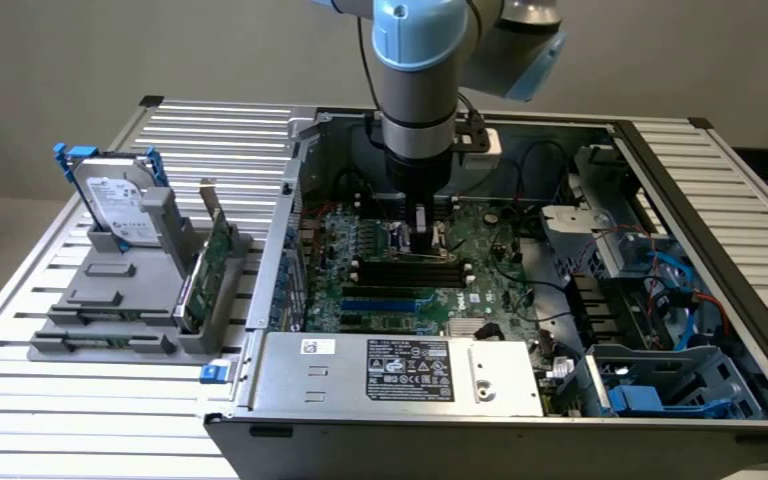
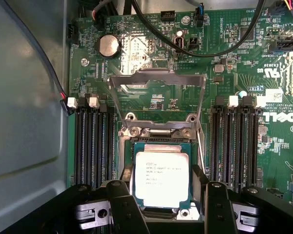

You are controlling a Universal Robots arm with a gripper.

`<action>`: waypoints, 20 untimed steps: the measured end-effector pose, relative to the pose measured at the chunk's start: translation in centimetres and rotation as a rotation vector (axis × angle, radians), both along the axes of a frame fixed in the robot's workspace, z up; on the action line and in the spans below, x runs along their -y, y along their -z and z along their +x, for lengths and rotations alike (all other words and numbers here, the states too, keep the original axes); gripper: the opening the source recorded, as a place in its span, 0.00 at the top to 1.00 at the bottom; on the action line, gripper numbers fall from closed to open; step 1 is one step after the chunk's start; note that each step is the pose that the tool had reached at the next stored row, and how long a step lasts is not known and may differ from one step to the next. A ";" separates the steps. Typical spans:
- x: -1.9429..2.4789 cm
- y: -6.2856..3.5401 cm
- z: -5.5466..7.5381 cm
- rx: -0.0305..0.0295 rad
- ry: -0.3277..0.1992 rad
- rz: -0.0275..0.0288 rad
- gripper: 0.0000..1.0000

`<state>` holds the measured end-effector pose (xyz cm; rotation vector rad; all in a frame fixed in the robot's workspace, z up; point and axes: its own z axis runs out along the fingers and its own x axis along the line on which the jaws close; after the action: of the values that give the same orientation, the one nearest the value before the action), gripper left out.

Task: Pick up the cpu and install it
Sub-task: 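Place the cpu into insertion slot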

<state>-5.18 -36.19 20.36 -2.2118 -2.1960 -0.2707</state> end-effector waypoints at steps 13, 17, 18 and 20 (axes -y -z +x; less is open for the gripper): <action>-0.29 0.17 -0.2 0.0122 0.000 -0.0205 0.45; -0.40 0.26 -0.3 0.0140 0.000 -0.0235 0.45; -0.43 0.27 -0.3 0.0143 0.000 -0.0238 0.45; -0.51 0.30 -0.3 0.0146 0.000 -0.0243 0.45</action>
<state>-5.52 -35.68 20.07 -2.2293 -2.2185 -0.2624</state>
